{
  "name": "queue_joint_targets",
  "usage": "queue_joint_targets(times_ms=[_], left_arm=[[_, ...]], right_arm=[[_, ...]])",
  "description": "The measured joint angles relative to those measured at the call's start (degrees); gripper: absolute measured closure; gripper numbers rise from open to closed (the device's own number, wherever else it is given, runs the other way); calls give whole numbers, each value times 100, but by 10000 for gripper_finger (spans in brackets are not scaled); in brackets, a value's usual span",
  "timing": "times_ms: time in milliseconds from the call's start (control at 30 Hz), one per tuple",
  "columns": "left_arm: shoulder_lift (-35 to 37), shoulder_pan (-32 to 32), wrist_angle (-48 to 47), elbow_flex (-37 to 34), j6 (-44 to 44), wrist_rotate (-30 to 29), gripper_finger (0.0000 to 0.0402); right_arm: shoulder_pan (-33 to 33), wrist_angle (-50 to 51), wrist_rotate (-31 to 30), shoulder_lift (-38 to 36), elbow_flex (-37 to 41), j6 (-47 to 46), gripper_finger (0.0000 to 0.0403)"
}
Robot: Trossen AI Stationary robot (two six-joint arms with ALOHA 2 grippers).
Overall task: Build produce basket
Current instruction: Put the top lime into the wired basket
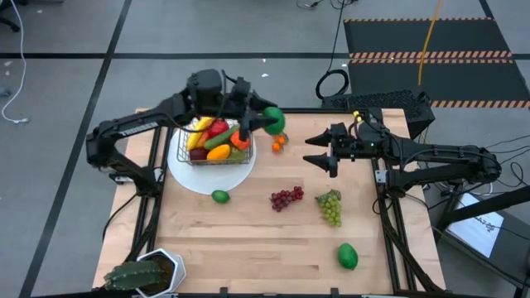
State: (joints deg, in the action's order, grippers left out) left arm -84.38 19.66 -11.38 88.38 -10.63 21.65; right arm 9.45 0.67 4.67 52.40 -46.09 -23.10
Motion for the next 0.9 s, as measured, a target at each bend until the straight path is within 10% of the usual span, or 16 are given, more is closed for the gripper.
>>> queue_joint_targets(times_ms=[900], left_arm=[[426, 1258, -4461, 2, 1279, -1930, 151]], right_arm=[[0, 477, -15, 2, 0, -753, 165]])
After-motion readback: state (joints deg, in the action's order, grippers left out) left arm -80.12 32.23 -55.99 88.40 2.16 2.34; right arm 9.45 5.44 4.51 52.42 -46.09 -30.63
